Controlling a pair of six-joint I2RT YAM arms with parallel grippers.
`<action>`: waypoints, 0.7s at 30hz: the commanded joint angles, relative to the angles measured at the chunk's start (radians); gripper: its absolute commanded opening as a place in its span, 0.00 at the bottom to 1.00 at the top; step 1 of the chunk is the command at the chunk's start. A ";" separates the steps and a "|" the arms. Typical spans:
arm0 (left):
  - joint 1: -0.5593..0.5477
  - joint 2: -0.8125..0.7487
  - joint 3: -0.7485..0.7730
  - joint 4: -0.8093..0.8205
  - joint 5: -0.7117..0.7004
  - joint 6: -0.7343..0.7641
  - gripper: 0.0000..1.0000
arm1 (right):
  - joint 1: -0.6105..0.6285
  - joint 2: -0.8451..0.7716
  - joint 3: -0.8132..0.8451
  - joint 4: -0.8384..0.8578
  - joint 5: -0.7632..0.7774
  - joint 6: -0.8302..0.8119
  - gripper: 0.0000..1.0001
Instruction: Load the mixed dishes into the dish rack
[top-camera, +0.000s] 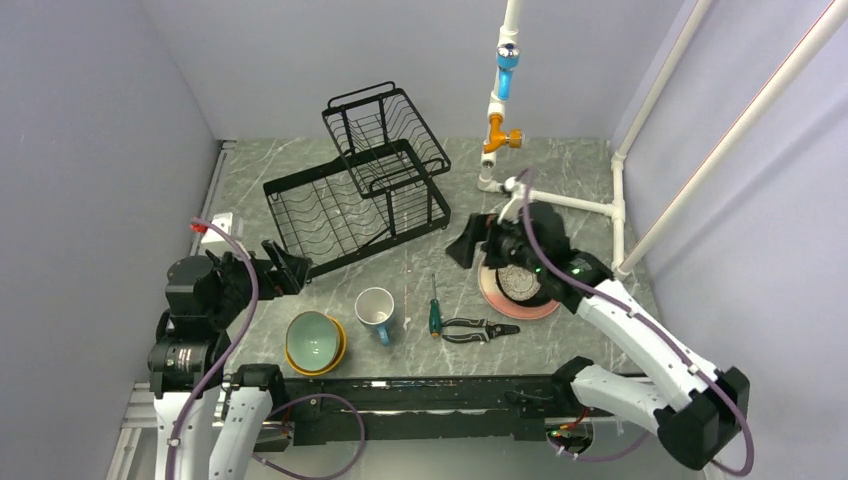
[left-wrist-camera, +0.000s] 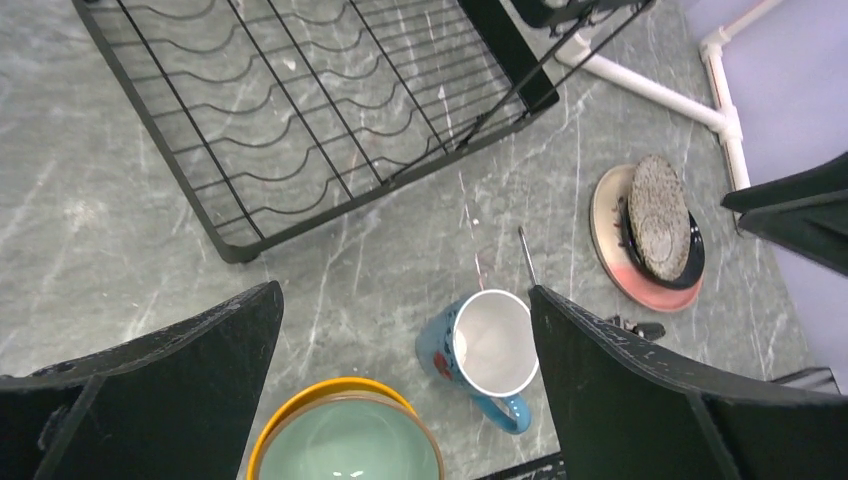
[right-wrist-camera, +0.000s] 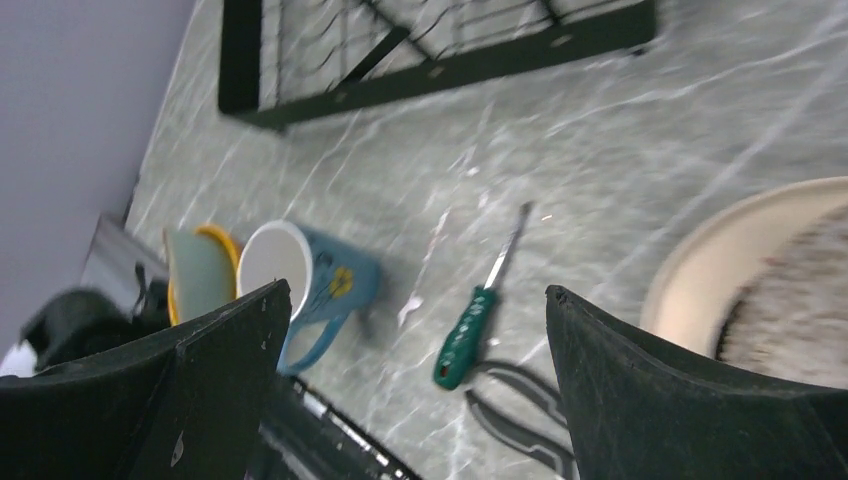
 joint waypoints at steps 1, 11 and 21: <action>0.005 -0.020 -0.046 0.008 0.081 -0.003 0.99 | 0.199 0.047 -0.032 0.173 0.063 0.069 1.00; 0.005 -0.013 -0.142 0.036 0.229 -0.083 0.99 | 0.536 0.263 0.050 0.205 0.332 0.088 1.00; 0.006 -0.019 -0.217 0.074 0.329 -0.131 0.99 | 0.673 0.486 0.178 0.086 0.555 0.211 0.89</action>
